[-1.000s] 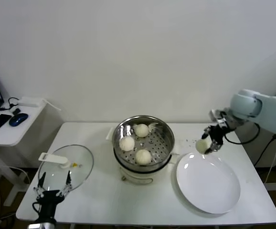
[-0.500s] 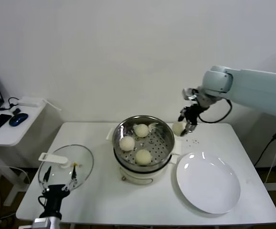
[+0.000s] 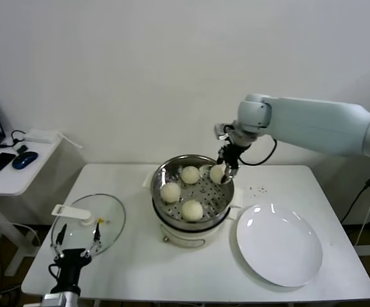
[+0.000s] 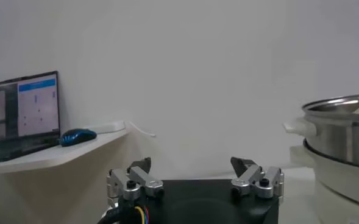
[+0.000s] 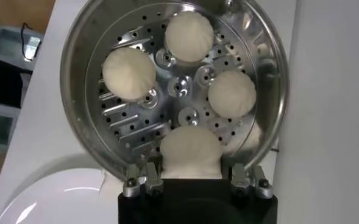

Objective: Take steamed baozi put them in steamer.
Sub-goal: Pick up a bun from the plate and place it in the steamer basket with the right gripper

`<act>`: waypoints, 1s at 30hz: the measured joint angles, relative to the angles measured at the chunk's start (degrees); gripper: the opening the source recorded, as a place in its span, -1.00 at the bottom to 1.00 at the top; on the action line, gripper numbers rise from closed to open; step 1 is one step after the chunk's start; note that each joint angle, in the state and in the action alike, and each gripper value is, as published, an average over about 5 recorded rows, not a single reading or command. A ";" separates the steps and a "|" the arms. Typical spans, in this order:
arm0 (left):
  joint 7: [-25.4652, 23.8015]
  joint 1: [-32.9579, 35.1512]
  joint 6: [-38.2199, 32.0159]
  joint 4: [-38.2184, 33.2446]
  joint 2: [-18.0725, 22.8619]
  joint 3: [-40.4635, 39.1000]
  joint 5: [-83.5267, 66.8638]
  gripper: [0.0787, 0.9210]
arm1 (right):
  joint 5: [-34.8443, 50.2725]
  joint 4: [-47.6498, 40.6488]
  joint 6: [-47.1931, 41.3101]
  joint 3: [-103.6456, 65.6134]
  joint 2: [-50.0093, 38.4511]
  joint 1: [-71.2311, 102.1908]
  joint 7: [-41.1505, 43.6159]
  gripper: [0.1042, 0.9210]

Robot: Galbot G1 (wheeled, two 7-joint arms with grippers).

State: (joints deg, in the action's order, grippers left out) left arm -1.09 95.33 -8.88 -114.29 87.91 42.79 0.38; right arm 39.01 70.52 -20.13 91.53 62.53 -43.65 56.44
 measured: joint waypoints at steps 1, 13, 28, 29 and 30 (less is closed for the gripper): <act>0.01 0.00 -0.03 0.11 0.00 0.03 0.00 0.77 | -0.22 -0.13 -0.07 -0.21 0.27 0.54 -0.08 0.26; 0.04 -0.18 -0.17 0.83 0.00 0.11 -0.01 0.77 | -2.78 -0.94 -0.54 -2.27 1.27 5.97 -0.79 0.22; 0.01 -0.62 -0.09 1.29 0.01 -0.23 0.30 0.77 | -5.11 -2.41 -0.54 -3.97 1.19 9.73 -1.06 0.23; 0.00 -0.62 -0.08 1.30 0.01 -0.22 0.31 0.77 | -5.21 -2.44 -0.51 -4.03 1.17 9.90 -1.09 0.24; 0.01 -0.61 -0.08 1.31 0.01 -0.21 0.31 0.77 | -5.29 -2.45 -0.48 -4.09 1.16 10.05 -1.12 0.28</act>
State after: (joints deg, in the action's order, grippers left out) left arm -1.08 94.72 -8.96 -112.99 87.92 42.58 0.69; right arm 33.73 68.07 -20.61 87.44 63.68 -33.59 55.32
